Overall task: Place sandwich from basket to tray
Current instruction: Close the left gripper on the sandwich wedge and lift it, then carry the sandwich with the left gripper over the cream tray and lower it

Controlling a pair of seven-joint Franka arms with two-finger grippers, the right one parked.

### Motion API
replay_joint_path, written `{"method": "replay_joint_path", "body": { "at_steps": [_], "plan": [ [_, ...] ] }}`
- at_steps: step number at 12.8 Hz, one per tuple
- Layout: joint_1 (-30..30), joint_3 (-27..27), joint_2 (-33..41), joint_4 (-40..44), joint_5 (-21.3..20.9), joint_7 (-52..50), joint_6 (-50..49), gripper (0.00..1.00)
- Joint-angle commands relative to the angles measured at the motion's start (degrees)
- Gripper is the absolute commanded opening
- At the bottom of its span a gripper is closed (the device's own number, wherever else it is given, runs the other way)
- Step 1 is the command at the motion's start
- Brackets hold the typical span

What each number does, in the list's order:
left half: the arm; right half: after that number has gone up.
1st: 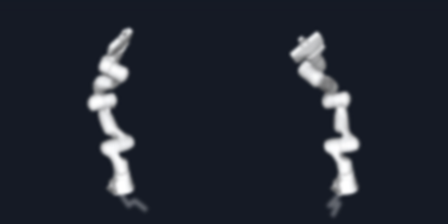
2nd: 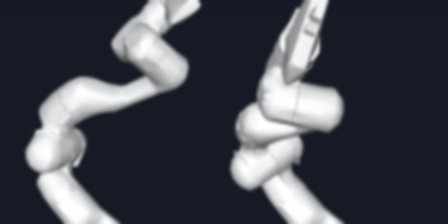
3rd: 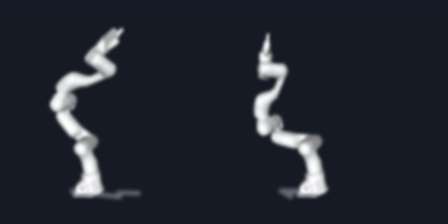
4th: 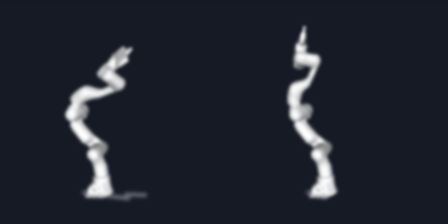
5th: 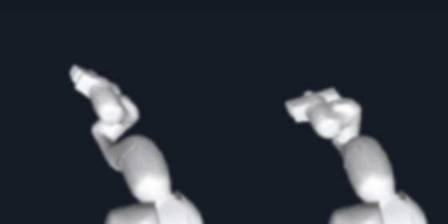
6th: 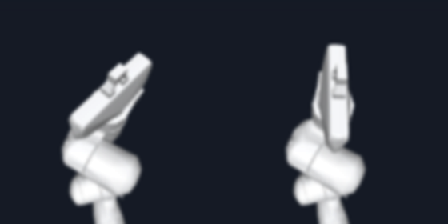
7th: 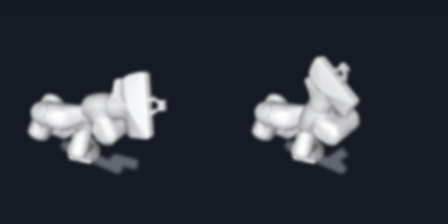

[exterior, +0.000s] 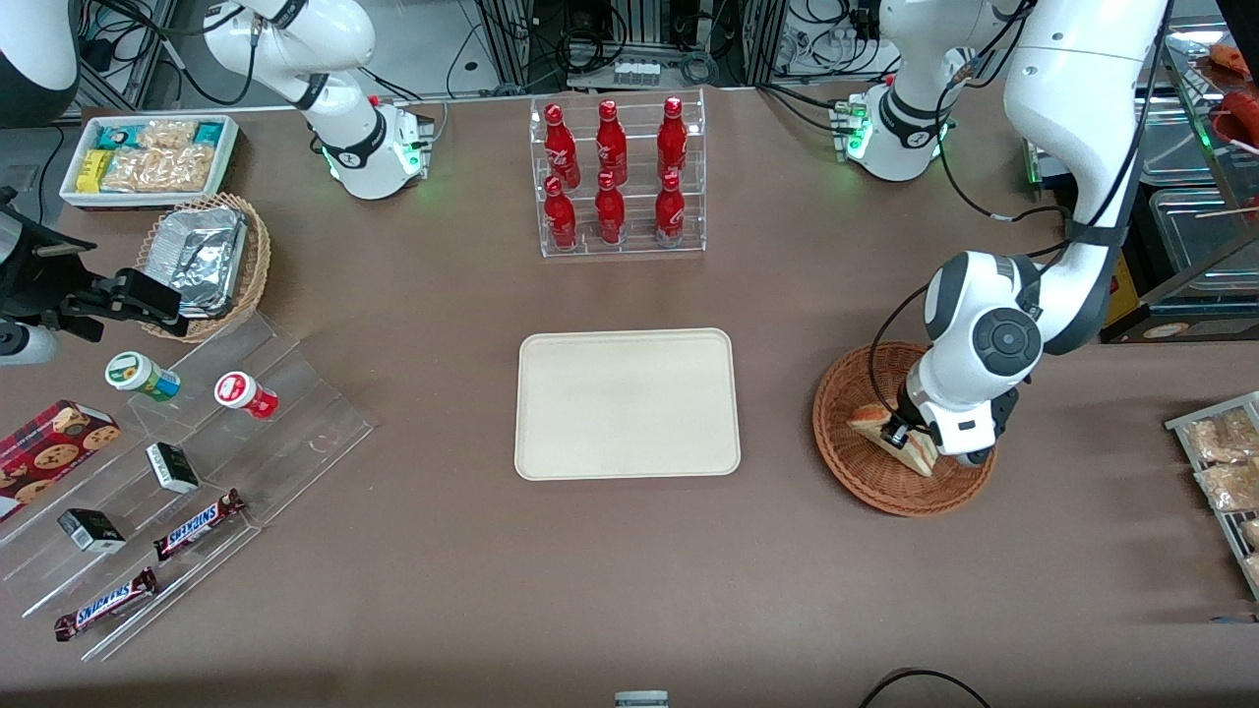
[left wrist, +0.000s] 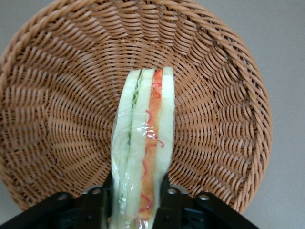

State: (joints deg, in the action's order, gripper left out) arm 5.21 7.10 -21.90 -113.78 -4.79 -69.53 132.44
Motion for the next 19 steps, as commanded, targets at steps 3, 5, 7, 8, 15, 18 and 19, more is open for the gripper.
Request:
{"method": "replay_joint_path", "body": {
  "at_steps": [3,5,7,8,15,18,19],
  "plan": [
    [2.8,1.3,3.6,11.6,-1.7,3.9,-19.2,0.00],
    [7.1,3.0,2.0,20.1,-1.7,4.0,-23.9,0.00],
    [13.3,3.1,-0.2,24.6,-1.7,4.0,-23.9,0.00],
    [16.5,3.1,-1.6,25.2,-1.8,4.0,-23.2,0.00],
    [33.6,2.9,-18.5,34.1,-6.4,12.4,-11.9,0.00],
    [36.0,2.9,-22.7,34.1,-8.2,13.3,-6.8,0.00],
    [36.4,2.7,-23.5,34.1,-8.3,13.3,-6.2,0.00]
  ]
}}
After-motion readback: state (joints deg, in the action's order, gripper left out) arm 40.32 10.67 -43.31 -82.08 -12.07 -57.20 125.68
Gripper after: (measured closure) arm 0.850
